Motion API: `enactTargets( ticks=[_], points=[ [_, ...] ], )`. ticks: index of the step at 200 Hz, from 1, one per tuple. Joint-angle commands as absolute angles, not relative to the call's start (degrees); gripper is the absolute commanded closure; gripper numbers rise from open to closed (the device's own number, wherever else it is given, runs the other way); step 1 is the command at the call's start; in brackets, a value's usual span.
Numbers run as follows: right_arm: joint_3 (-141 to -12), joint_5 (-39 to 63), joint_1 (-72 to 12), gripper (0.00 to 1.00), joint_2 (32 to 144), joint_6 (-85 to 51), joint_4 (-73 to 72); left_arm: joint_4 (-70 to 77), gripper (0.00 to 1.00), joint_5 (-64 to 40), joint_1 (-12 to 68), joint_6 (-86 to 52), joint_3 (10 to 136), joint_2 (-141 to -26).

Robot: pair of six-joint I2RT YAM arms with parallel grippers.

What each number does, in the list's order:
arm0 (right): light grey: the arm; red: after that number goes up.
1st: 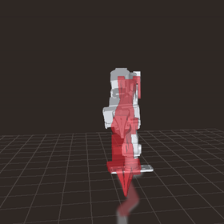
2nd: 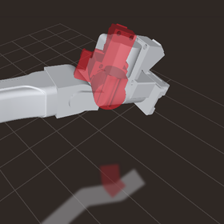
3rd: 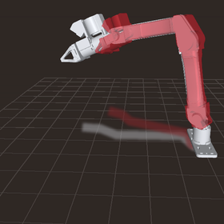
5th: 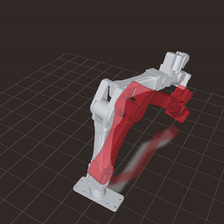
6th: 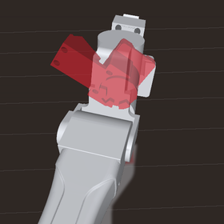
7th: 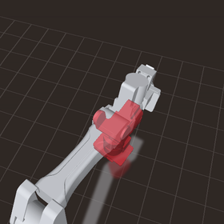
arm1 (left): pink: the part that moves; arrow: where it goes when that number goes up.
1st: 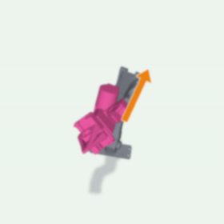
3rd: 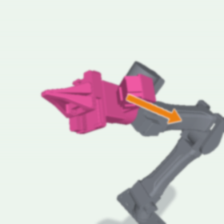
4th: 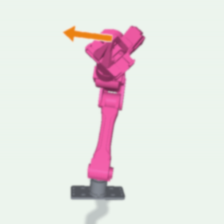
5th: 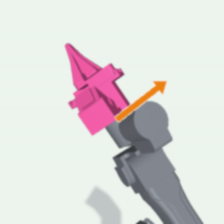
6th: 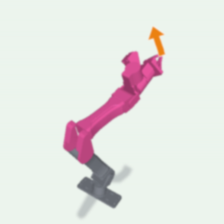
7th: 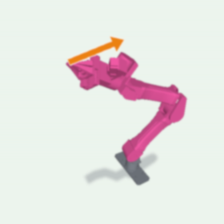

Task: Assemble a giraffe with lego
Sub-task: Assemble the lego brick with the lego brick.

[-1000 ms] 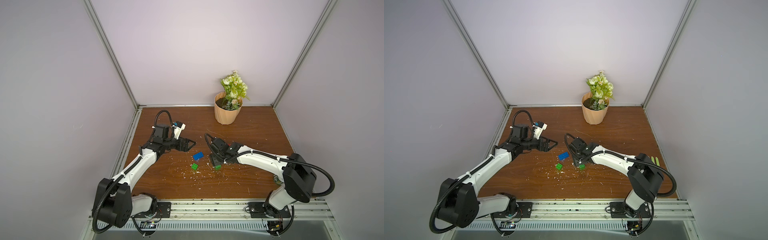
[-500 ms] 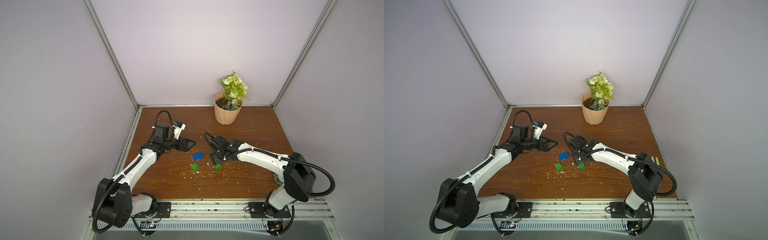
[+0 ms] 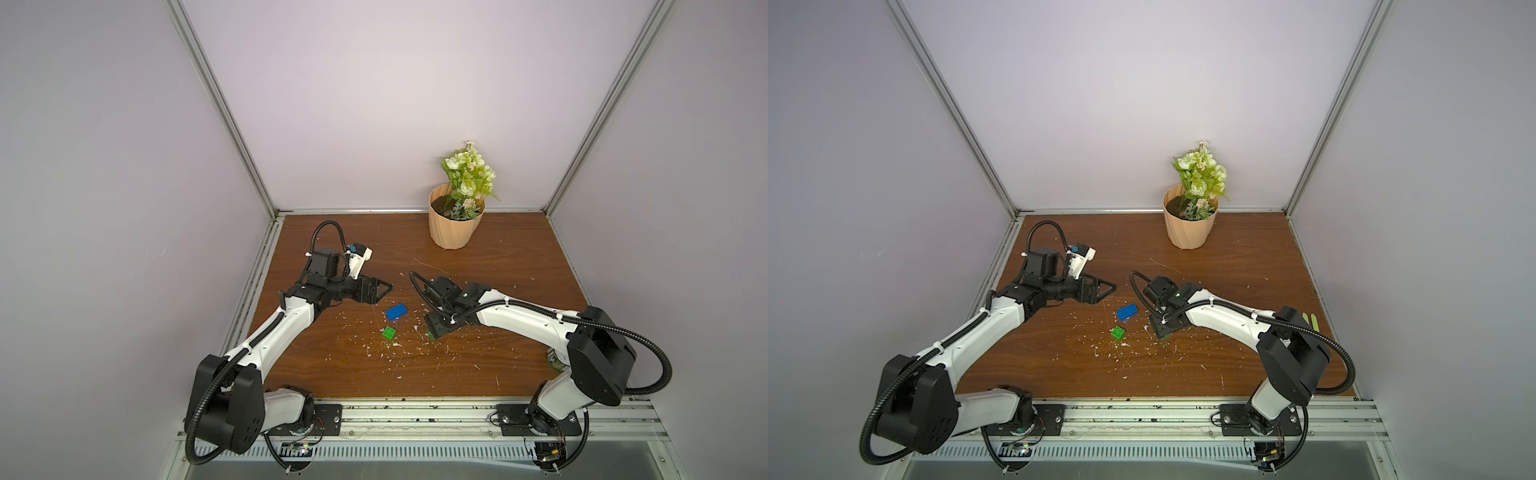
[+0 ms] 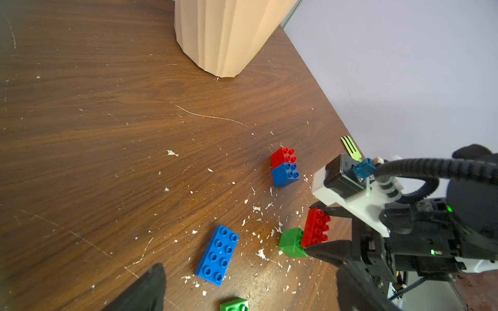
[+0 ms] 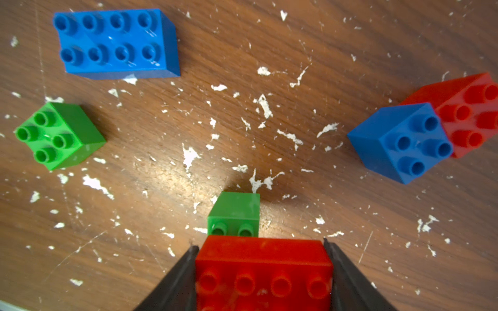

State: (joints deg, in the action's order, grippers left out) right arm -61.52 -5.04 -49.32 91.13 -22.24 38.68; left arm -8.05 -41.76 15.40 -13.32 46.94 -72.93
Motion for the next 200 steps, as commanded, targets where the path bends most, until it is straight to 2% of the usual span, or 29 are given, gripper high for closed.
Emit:
enactTargets(
  ticks=[1,200],
  points=[
    [-60.92,-3.89,-49.05,0.46,90.05,-21.54,38.2,-9.62,0.01,-42.01,16.22,-12.87,48.32,-73.27],
    [-59.58,-4.49,-48.18,0.46,92.75,-23.28,39.01,-9.84,0.01,-41.84,16.69,-12.58,48.69,-73.72]
  ],
)
